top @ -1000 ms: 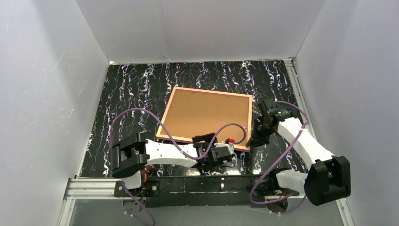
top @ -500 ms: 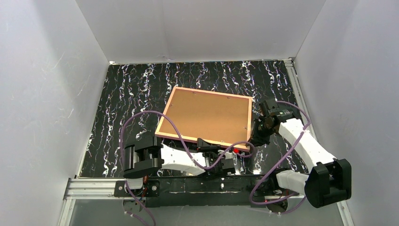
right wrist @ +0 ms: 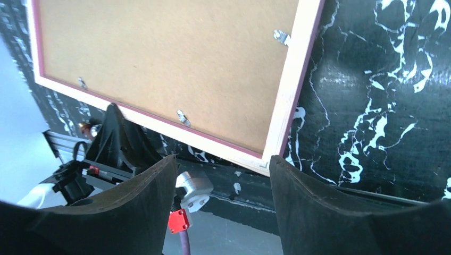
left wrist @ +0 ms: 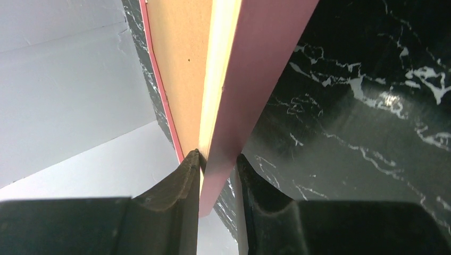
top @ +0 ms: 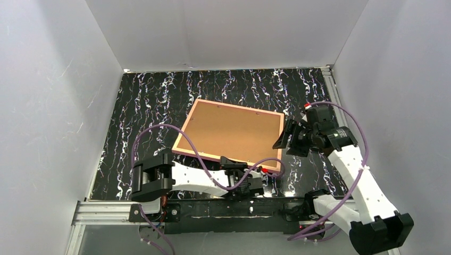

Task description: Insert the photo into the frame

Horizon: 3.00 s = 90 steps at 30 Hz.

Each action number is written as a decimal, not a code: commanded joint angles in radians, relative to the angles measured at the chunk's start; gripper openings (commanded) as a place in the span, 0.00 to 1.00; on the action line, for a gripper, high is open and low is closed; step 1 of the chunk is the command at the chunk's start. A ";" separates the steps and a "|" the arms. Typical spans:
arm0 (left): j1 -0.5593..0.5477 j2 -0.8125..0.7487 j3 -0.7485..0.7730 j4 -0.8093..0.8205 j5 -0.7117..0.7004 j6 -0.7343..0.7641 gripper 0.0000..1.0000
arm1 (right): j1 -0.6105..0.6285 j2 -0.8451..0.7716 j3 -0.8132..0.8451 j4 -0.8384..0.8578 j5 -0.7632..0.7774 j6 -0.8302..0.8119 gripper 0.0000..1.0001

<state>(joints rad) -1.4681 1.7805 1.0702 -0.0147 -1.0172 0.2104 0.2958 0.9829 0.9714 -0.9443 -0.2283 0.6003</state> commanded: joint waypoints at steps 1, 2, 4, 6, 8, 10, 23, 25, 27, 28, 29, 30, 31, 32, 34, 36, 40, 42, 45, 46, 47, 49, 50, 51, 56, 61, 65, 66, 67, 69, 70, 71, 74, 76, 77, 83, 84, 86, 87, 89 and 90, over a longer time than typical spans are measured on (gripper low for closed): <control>-0.002 -0.137 0.057 -0.208 0.054 -0.058 0.00 | 0.000 -0.073 0.090 0.001 -0.005 0.019 0.72; -0.001 -0.153 0.063 -0.224 0.060 -0.061 0.00 | 0.001 -0.085 0.106 0.002 -0.003 0.021 0.72; 0.000 -0.182 0.090 -0.264 0.065 -0.064 0.00 | 0.000 -0.103 0.139 -0.004 -0.002 0.025 0.72; 0.003 -0.214 0.119 -0.298 0.063 -0.064 0.00 | 0.000 -0.116 0.162 -0.008 0.000 0.030 0.73; 0.004 -0.246 0.150 -0.321 0.055 -0.057 0.00 | 0.000 -0.130 0.181 -0.010 0.000 0.035 0.73; 0.010 -0.282 0.177 -0.325 0.063 -0.044 0.00 | 0.001 -0.144 0.191 -0.006 0.003 0.043 0.73; 0.181 -0.361 0.454 -0.587 0.320 -0.152 0.00 | 0.000 -0.281 0.194 0.112 -0.034 0.009 0.83; 0.207 -0.363 0.486 -0.619 0.376 -0.162 0.00 | 0.000 -0.322 0.185 0.145 -0.028 0.001 0.89; 0.229 -0.362 0.521 -0.641 0.421 -0.165 0.00 | 0.000 -0.353 0.178 0.171 -0.028 -0.007 0.95; 0.240 -0.360 0.535 -0.650 0.440 -0.166 0.00 | 0.000 -0.362 0.175 0.180 -0.028 -0.012 0.97; 0.251 -0.359 0.550 -0.658 0.461 -0.165 0.00 | -0.001 -0.366 0.173 0.184 -0.030 -0.015 0.98; 0.262 -0.355 0.564 -0.665 0.476 -0.166 0.00 | -0.001 -0.368 0.171 0.188 -0.036 -0.019 0.98; 0.272 -0.354 0.580 -0.673 0.488 -0.170 0.00 | 0.000 -0.366 0.169 0.188 -0.043 -0.022 0.98; 0.280 -0.351 0.594 -0.680 0.503 -0.173 0.00 | 0.000 -0.361 0.167 0.187 -0.051 -0.023 0.98; 0.294 -0.344 0.617 -0.692 0.517 -0.177 0.00 | -0.001 -0.349 0.159 0.186 -0.070 -0.023 0.98; 0.304 -0.331 0.646 -0.709 0.522 -0.175 0.00 | 0.000 -0.336 0.149 0.190 -0.089 -0.017 0.98; 0.319 -0.311 0.707 -0.732 0.515 -0.169 0.00 | 0.001 -0.320 0.132 0.199 -0.111 -0.014 0.98; 0.326 -0.309 0.733 -0.733 0.530 -0.165 0.00 | 0.000 -0.314 0.128 0.200 -0.121 -0.017 0.98; 0.335 -0.300 0.778 -0.743 0.560 -0.158 0.00 | 0.000 -0.310 0.123 0.204 -0.130 -0.027 0.98; 0.338 -0.296 0.793 -0.751 0.571 -0.156 0.00 | 0.000 -0.308 0.122 0.205 -0.133 -0.030 0.98; 0.340 -0.291 0.810 -0.761 0.580 -0.155 0.00 | -0.001 -0.306 0.122 0.207 -0.138 -0.036 0.98; 0.344 -0.286 0.835 -0.781 0.600 -0.156 0.00 | 0.001 -0.302 0.119 0.217 -0.157 -0.058 0.98; 0.347 -0.285 0.840 -0.784 0.608 -0.159 0.00 | -0.001 -0.297 0.121 0.222 -0.168 -0.072 0.98; 0.350 -0.288 0.841 -0.787 0.617 -0.163 0.00 | 0.000 -0.289 0.123 0.226 -0.181 -0.089 0.98; 0.377 -0.324 0.828 -0.802 0.677 -0.202 0.00 | 0.000 -0.211 0.183 0.229 -0.266 -0.205 0.98; 0.429 -0.383 0.817 -0.810 0.760 -0.217 0.00 | 0.000 -0.128 0.256 0.226 -0.301 -0.321 0.98; 0.472 -0.425 0.814 -0.829 0.828 -0.243 0.00 | 0.000 -0.084 0.299 0.250 -0.329 -0.380 0.98; 0.481 -0.433 0.814 -0.833 0.840 -0.244 0.00 | 0.000 -0.074 0.304 0.260 -0.331 -0.393 0.98; 0.488 -0.440 0.811 -0.835 0.847 -0.244 0.00 | 0.000 -0.068 0.306 0.270 -0.330 -0.404 0.98; 0.499 -0.452 0.813 -0.840 0.853 -0.243 0.00 | 0.000 -0.055 0.304 0.290 -0.337 -0.427 0.98; 0.505 -0.457 0.812 -0.842 0.858 -0.244 0.00 | 0.000 -0.050 0.300 0.301 -0.346 -0.438 0.98; 0.511 -0.464 0.813 -0.842 0.867 -0.244 0.00 | 0.000 -0.043 0.296 0.315 -0.365 -0.450 0.98; 0.526 -0.473 0.822 -0.848 0.901 -0.242 0.00 | 0.000 -0.027 0.284 0.355 -0.473 -0.505 0.98; 0.535 -0.468 0.843 -0.868 0.927 -0.238 0.00 | 0.000 -0.019 0.286 0.373 -0.502 -0.531 0.97; 0.540 -0.465 0.855 -0.882 0.941 -0.238 0.00 | 0.000 -0.017 0.286 0.386 -0.516 -0.542 0.97; 0.559 -0.475 0.866 -0.893 1.068 -0.247 0.00 | 0.000 0.008 0.280 0.444 -0.544 -0.566 0.97; 0.562 -0.479 0.866 -0.889 1.078 -0.250 0.00 | 0.000 0.015 0.276 0.449 -0.544 -0.569 0.97; 0.567 -0.492 0.863 -0.880 1.111 -0.258 0.00 | 0.000 0.025 0.260 0.464 -0.555 -0.572 0.97; 0.571 -0.502 0.859 -0.872 1.131 -0.261 0.00 | 0.000 0.031 0.256 0.468 -0.564 -0.575 0.97; 0.573 -0.518 0.853 -0.854 1.171 -0.266 0.00 | 0.001 0.035 0.247 0.475 -0.582 -0.583 0.96; 0.576 -0.527 0.851 -0.848 1.184 -0.269 0.00 | 0.001 0.034 0.241 0.482 -0.586 -0.585 0.96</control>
<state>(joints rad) -0.8993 1.3266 1.9007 -0.8608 0.0219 -0.0238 0.2958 1.0149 1.2282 -0.5323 -0.7635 0.0467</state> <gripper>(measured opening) 0.222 0.967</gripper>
